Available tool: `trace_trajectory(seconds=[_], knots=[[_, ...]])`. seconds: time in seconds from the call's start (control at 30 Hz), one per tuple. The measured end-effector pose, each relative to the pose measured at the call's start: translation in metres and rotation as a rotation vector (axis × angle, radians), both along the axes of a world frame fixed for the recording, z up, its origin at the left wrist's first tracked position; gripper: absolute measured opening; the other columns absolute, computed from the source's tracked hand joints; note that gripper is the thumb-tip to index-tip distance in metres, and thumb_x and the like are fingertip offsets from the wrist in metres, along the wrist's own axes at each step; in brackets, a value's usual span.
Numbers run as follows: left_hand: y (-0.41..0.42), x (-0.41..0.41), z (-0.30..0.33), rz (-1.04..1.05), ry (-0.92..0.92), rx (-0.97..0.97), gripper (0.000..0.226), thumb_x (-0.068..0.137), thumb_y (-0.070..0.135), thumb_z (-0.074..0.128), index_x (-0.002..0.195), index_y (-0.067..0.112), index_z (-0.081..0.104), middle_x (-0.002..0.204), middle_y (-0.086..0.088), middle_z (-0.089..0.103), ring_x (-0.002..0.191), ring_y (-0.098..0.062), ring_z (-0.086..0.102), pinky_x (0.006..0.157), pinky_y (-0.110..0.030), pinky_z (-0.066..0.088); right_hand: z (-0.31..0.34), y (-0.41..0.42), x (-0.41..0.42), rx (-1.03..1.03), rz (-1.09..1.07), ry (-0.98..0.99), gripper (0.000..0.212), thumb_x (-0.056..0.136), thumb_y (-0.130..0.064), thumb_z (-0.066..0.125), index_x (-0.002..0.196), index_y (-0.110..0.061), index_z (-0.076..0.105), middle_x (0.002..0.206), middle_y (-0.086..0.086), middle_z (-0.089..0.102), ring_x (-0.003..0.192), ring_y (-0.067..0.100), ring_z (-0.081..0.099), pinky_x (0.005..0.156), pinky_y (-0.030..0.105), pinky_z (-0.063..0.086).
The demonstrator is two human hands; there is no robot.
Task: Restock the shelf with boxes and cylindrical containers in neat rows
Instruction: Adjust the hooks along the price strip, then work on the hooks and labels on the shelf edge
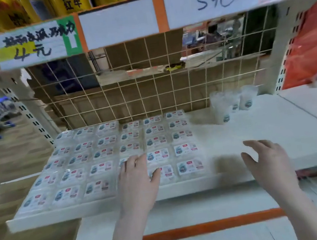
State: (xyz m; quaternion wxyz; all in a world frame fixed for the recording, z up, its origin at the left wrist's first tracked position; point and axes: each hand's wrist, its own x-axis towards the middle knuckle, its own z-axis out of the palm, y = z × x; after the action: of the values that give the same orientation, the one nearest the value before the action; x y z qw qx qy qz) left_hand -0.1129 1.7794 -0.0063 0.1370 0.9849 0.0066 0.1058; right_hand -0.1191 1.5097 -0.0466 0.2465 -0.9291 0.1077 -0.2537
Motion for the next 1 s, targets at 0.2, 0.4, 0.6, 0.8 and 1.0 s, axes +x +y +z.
trace_trajectory(seconds=[0.2,0.4,0.6,0.8,1.0], knots=[[-0.046,-0.025,0.007,-0.12,0.017,-0.054,0.053,0.093,0.042,0.048,0.141,0.023,0.04,0.143,0.002,0.041,0.131,-0.019,0.034,0.105,-0.032,0.03,0.011,-0.039,-0.051,-0.044,-0.114,0.03,0.03,0.083,-0.013,0.066,0.112,-0.009,0.066,0.107,0.015,0.065,0.098,0.038,0.056,0.079,0.04,0.043],[-0.12,-0.032,0.02,-0.242,0.02,-0.086,0.053,0.093,0.042,0.048,0.142,0.025,0.037,0.144,0.006,0.037,0.131,-0.017,0.034,0.104,-0.034,0.033,0.019,-0.106,-0.09,-0.051,-0.261,0.005,0.029,0.079,-0.008,0.066,0.108,-0.006,0.068,0.098,0.019,0.066,0.09,0.04,0.056,0.074,0.042,0.044],[-0.228,-0.031,0.024,-0.364,0.016,-0.095,0.052,0.095,0.042,0.045,0.143,0.024,0.035,0.145,0.006,0.037,0.132,-0.016,0.031,0.106,-0.031,0.031,0.02,-0.204,-0.115,-0.056,-0.345,0.006,0.028,0.081,-0.012,0.066,0.109,-0.008,0.068,0.1,0.017,0.065,0.093,0.038,0.056,0.076,0.043,0.045],[-0.386,-0.029,0.022,-0.428,-0.012,-0.153,0.052,0.094,0.041,0.048,0.141,0.023,0.038,0.143,0.005,0.039,0.131,-0.017,0.032,0.105,-0.029,0.03,0.029,-0.348,-0.123,-0.109,-0.369,-0.024,0.034,0.079,-0.012,0.069,0.112,-0.007,0.066,0.101,0.017,0.066,0.095,0.038,0.057,0.08,0.043,0.045],[-0.512,-0.02,0.02,-0.458,-0.013,-0.169,0.053,0.092,0.04,0.051,0.14,0.022,0.04,0.141,0.004,0.041,0.13,-0.018,0.033,0.105,-0.029,0.028,0.04,-0.473,-0.122,-0.117,-0.38,-0.033,0.033,0.077,-0.008,0.071,0.109,-0.002,0.067,0.1,0.02,0.066,0.092,0.04,0.057,0.075,0.045,0.046]])
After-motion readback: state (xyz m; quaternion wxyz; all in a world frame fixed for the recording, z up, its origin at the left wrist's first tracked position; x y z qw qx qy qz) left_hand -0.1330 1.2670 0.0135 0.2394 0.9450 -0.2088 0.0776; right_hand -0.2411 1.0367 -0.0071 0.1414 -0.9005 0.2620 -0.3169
